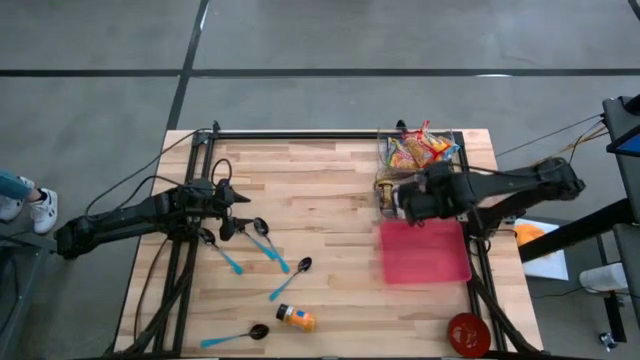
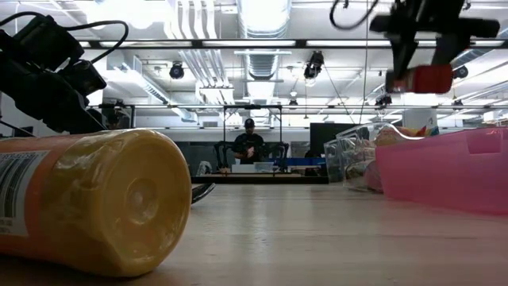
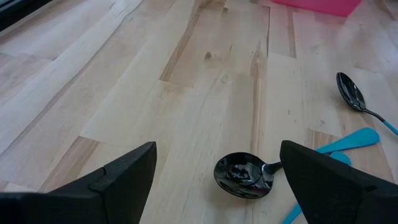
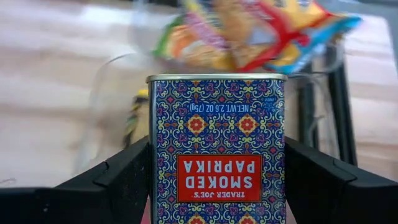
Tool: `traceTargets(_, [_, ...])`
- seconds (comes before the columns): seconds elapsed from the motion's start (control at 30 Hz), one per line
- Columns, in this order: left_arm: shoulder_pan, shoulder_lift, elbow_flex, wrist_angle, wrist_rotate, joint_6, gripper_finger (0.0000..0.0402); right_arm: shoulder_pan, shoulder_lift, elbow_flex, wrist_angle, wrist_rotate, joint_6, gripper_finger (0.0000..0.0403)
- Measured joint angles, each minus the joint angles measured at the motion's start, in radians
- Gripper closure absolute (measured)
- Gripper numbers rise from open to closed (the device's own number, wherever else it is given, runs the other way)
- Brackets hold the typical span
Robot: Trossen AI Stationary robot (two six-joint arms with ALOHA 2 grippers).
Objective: Pick & Place Food Item
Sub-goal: Put the red seasoning can into the bottom transparent bin
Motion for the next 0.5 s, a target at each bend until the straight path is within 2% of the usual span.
traceTargets(0.17, [0.000,0.000,0.000,0.000,0.000,0.000,0.0057,-0.138,-0.035,-0.093,0.053,-0.004,0.023,0.0113])
traceTargets(0.5, [0.000,0.000,0.000,0.000,0.000,0.000,0.0057,-0.388,-0.002,-0.207,0.173,-0.113,-0.209,0.0113])
